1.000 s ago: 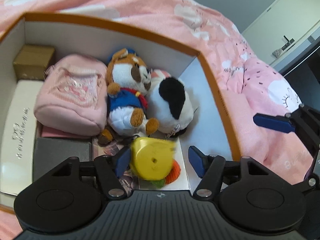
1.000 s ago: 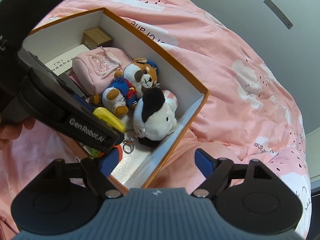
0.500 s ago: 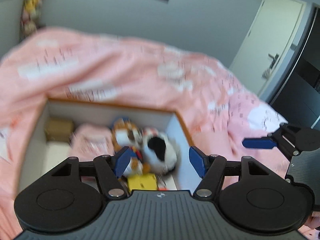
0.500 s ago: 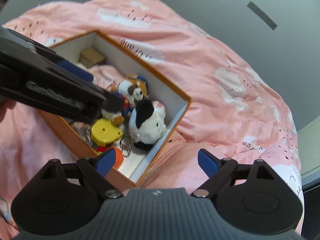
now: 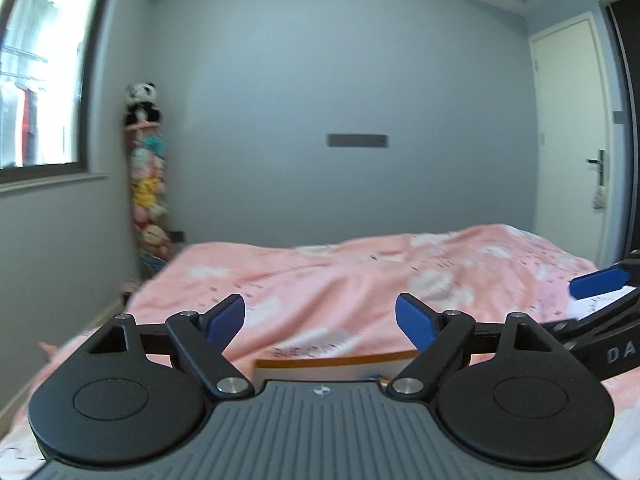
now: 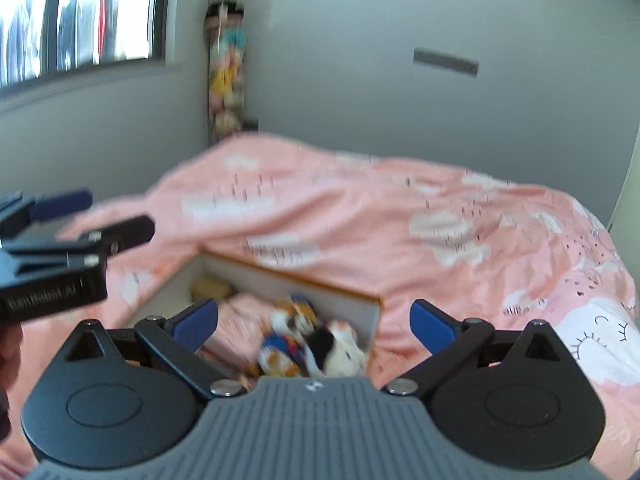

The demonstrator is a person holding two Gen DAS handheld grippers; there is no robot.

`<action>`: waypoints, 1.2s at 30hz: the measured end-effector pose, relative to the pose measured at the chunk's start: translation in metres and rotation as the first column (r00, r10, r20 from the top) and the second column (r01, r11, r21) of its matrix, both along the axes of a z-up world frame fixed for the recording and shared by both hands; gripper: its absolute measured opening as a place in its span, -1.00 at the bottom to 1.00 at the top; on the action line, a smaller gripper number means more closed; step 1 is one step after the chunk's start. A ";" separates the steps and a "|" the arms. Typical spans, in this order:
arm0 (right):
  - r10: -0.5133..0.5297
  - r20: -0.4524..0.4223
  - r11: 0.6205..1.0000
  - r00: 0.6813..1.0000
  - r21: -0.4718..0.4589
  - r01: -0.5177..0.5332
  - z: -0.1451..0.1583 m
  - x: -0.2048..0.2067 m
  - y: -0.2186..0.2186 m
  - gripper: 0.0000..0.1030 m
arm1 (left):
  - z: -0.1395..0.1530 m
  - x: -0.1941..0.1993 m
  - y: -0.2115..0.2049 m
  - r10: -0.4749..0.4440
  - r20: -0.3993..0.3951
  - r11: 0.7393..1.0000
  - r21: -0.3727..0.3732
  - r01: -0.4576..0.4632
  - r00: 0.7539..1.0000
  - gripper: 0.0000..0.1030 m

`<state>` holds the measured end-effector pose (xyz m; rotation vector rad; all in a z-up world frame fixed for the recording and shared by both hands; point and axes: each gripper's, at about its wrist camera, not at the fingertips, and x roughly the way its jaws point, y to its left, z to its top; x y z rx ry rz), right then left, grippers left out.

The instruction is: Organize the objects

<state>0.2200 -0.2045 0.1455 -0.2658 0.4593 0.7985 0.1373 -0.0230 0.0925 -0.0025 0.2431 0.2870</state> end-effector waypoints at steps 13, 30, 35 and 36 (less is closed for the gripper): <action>-0.109 0.049 0.966 0.993 0.239 0.095 -0.031 -0.054 0.010 0.98 | -0.025 -0.027 0.023 0.070 -0.098 0.997 -0.031 -0.073 0.993 0.91; -0.217 0.088 0.973 0.972 0.094 0.209 -0.090 -0.081 0.007 0.98 | -0.078 -0.048 0.022 0.007 -0.273 0.985 -0.163 -0.053 0.962 0.91; -0.189 0.066 0.979 0.980 0.089 0.183 -0.098 -0.087 0.008 0.98 | -0.084 -0.049 0.021 0.017 -0.294 0.983 -0.172 -0.070 0.956 0.91; -0.188 0.066 0.979 0.980 0.089 0.182 -0.098 -0.089 0.007 0.98 | -0.084 -0.050 0.021 0.020 -0.294 0.982 -0.172 -0.074 0.956 0.91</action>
